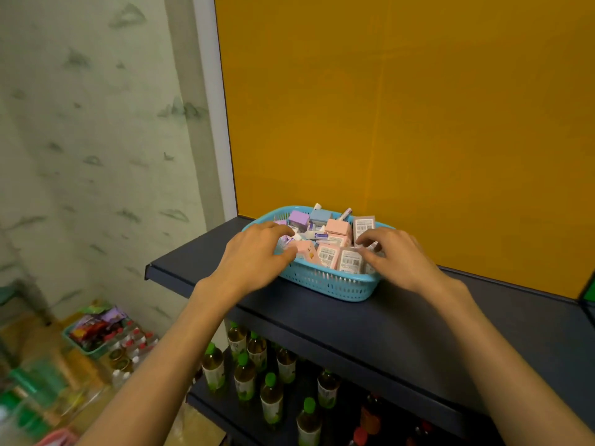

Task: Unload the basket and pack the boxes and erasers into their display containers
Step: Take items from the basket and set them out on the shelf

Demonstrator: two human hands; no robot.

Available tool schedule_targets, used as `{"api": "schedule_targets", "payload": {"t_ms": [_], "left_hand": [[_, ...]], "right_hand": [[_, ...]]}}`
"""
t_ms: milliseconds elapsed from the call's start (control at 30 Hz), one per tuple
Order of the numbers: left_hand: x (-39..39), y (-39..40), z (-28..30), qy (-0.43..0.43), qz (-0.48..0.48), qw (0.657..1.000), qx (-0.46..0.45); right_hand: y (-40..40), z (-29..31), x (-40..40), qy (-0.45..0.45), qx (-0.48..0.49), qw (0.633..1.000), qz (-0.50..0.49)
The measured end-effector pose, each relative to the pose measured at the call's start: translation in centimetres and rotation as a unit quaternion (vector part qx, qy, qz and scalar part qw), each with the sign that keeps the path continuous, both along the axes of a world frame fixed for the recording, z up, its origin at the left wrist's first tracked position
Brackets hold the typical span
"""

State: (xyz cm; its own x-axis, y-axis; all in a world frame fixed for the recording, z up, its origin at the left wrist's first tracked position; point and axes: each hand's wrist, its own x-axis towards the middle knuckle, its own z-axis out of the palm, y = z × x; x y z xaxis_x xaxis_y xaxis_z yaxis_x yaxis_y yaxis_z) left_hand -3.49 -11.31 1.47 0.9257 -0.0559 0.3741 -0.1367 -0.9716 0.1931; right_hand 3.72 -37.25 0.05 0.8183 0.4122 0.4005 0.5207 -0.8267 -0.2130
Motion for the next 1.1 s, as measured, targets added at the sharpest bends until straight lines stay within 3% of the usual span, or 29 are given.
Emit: {"api": "schedule_targets", "payload": {"t_ms": [267, 567, 933, 1100], "left_hand": [[9.2, 1.9, 1.9, 0.011, -0.028, 0.999, 0.01], [17.3, 0.3, -0.6, 0.07, -0.122, 0.988, 0.062], [21.4, -0.6, -1.5, 0.073, -0.198, 0.961, 0.179], [21.8, 1.6, -0.8, 0.051, -0.21, 0.968, 0.13]], "right_hand": [[0.3, 0.0, 6.8, 0.017, 0.03, 0.999, -0.036], [-0.3, -0.6, 8.8, 0.051, 0.006, 0.997, -0.065], [3.3, 0.8, 8.5, 0.045, 0.04, 0.993, -0.101], [5.9, 0.2, 9.3, 0.064, 0.015, 0.995, -0.076]]}}
